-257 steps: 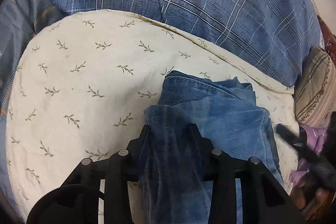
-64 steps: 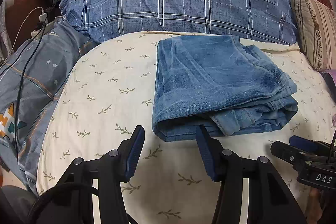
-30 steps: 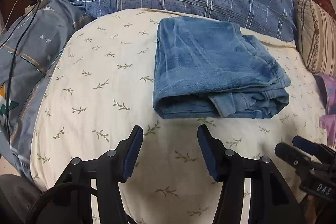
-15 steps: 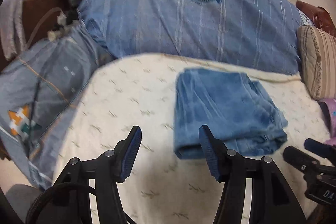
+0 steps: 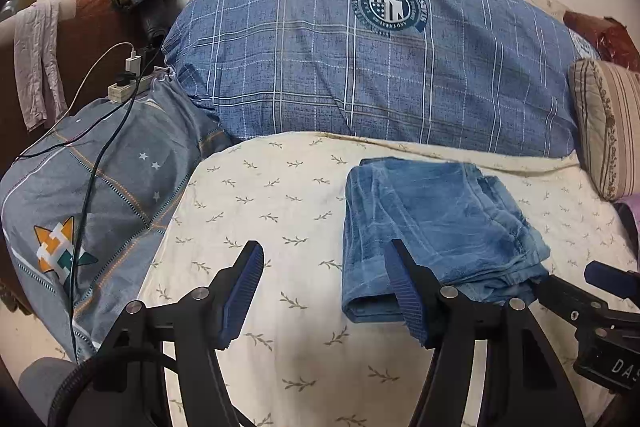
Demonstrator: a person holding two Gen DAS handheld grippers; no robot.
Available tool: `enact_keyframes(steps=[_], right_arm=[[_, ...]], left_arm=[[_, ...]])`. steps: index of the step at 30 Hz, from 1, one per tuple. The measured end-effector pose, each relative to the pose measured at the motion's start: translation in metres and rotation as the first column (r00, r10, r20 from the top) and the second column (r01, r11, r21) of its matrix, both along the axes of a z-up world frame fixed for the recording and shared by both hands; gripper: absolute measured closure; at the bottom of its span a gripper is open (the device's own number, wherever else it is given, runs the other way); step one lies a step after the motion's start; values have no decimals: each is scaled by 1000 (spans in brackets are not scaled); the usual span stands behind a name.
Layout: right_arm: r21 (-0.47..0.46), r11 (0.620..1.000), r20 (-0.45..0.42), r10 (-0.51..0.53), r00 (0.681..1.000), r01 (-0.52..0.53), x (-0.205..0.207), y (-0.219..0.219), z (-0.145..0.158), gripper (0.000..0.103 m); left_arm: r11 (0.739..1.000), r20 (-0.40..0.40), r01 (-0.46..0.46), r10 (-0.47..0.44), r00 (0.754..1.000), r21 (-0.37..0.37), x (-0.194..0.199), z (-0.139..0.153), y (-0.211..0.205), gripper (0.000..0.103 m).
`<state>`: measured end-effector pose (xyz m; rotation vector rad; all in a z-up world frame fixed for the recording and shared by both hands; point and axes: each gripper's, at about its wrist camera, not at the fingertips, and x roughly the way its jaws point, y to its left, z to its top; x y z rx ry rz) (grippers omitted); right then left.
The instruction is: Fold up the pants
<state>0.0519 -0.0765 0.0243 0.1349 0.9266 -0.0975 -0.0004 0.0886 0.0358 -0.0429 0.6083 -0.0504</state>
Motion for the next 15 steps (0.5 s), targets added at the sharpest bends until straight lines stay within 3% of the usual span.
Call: enact_keyframes(steps=[10, 15], right_arm=[[-7, 1000, -7, -8, 1000, 8, 0, -3, -3, 27], [-9, 1000, -12, -2, 1000, 2, 1, -3, -5, 27]], left_arm=[[1000, -30, 0, 1, 1000, 21, 11, -1, 1, 34], [999, -6, -24, 24, 1000, 25, 12, 2, 3, 33]])
